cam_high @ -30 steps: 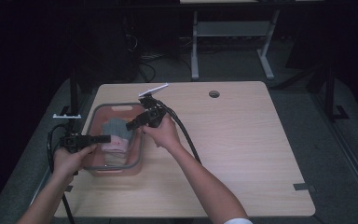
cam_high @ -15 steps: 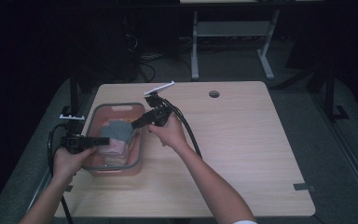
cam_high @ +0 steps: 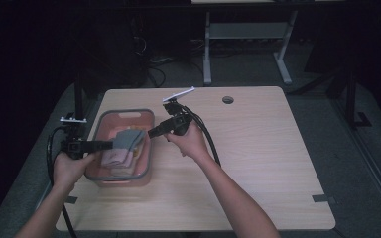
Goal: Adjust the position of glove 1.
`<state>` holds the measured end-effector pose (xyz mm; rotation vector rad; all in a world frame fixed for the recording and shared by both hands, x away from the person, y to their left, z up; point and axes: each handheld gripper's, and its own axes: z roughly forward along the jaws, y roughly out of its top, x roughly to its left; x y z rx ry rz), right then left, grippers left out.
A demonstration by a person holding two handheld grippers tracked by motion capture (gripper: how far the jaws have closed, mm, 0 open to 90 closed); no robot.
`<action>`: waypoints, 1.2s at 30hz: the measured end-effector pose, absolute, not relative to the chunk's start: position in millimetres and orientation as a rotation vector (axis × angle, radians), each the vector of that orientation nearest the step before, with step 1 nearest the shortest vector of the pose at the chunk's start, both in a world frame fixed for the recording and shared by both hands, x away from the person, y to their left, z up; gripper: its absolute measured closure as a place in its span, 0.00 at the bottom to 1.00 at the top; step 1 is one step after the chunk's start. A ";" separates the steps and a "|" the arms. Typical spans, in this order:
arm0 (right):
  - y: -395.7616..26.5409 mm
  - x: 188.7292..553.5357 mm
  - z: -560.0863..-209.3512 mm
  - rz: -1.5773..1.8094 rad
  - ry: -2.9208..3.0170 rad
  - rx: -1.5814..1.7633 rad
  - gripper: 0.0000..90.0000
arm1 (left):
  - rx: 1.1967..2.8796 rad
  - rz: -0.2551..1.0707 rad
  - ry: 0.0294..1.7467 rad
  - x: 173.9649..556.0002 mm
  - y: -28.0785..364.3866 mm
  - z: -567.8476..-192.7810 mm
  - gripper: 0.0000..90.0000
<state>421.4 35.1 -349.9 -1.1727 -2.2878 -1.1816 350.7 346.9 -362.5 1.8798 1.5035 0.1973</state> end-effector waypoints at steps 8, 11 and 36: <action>11.9 420.3 -349.7 -1.200 -2.277 -1.208 0.67 | 1.881 0.200 1.428 352.2 328.6 -348.8 0.54; 3.2 419.4 -350.3 -1.199 -2.274 -1.229 0.66 | 1.881 0.189 1.397 352.3 319.8 -345.8 0.54; -56.9 408.3 -353.7 -1.244 -2.247 -1.351 0.60 | 1.901 0.143 1.239 349.4 262.7 -338.4 0.46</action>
